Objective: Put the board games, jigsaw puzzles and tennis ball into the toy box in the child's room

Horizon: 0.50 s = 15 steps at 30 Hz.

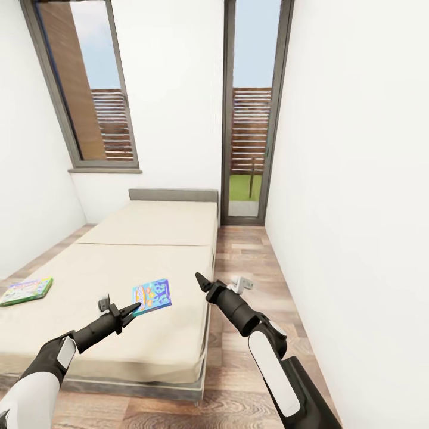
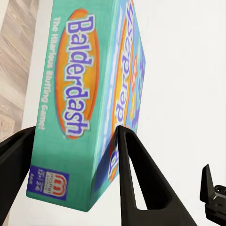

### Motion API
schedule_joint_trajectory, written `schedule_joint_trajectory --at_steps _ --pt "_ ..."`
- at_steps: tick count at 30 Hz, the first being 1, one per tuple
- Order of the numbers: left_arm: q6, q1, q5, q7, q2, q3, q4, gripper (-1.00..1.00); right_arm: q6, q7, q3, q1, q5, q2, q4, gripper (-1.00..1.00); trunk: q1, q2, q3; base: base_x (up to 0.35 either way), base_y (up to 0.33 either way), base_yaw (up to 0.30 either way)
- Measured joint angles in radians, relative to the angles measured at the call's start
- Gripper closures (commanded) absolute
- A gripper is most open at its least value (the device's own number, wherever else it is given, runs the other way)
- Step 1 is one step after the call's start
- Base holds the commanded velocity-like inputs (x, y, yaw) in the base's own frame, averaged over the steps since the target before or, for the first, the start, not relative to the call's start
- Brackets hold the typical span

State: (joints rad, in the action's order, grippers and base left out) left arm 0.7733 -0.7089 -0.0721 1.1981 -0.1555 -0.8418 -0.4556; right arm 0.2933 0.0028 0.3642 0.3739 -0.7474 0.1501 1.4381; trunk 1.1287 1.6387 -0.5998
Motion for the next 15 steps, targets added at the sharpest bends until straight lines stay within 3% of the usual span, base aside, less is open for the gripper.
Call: schedule_joint_trajectory --at_steps 15 --pt "-0.001 0.0 -0.001 0.0 0.0 0.0 0.0 1.0 0.001 0.0 0.0 0.0 0.0 0.002 0.0 -1.0 -0.058 -0.105 0.063 0.0 0.0 0.205"
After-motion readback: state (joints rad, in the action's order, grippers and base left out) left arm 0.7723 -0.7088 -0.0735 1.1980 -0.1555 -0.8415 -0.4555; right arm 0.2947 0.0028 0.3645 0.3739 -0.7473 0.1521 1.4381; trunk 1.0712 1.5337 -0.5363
